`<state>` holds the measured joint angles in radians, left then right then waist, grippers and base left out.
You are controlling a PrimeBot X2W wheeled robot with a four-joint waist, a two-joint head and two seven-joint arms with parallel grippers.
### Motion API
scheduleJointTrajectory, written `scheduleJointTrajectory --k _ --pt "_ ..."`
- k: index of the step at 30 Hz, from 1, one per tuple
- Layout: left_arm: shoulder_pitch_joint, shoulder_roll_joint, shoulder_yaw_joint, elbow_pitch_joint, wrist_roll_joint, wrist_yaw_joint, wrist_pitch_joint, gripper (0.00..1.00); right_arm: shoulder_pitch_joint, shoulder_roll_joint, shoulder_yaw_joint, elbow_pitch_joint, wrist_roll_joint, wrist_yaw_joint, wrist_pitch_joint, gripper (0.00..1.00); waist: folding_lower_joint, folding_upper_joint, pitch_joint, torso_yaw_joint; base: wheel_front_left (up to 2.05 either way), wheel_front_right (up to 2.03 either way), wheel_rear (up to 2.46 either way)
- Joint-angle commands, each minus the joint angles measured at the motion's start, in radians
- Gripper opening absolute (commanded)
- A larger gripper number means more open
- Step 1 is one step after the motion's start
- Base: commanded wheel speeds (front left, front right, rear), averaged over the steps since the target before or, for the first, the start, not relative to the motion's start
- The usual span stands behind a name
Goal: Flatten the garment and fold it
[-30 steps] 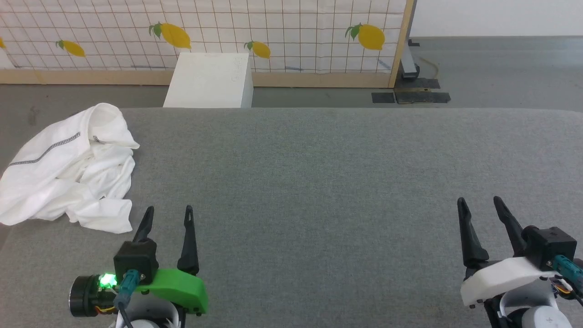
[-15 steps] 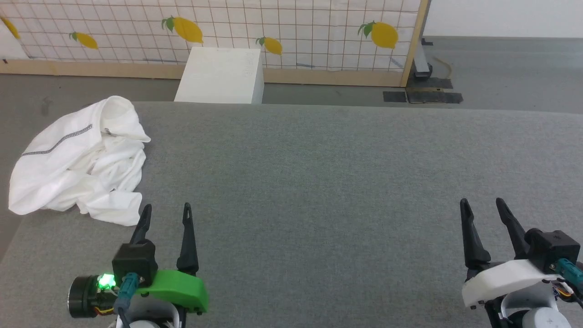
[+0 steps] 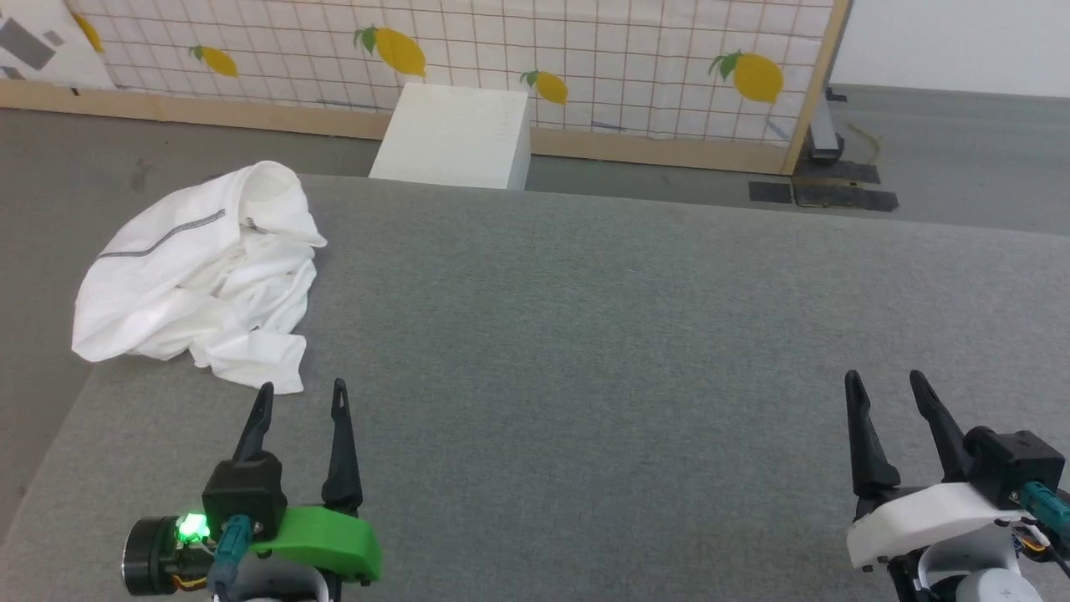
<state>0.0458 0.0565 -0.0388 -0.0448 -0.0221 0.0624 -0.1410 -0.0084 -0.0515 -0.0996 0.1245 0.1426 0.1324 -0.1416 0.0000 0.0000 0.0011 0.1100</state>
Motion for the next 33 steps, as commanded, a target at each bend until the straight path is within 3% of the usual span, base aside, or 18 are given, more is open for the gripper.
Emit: scheduleJointTrajectory --k 1,33 --pt "0.013 0.002 0.002 -0.004 -0.004 0.005 -0.011 1.00 0.004 0.001 -0.002 0.007 0.012 -0.001 -0.011 1.00 0.0000 0.0000 -0.008 0.019 0.00 0.00 0.00" --pt "0.076 0.014 0.010 -0.026 -0.001 0.017 -0.078 1.00 0.024 0.001 -0.004 0.101 0.084 -0.001 -0.077 1.00 0.0000 0.0000 -0.045 0.224 0.00 0.00 0.00"
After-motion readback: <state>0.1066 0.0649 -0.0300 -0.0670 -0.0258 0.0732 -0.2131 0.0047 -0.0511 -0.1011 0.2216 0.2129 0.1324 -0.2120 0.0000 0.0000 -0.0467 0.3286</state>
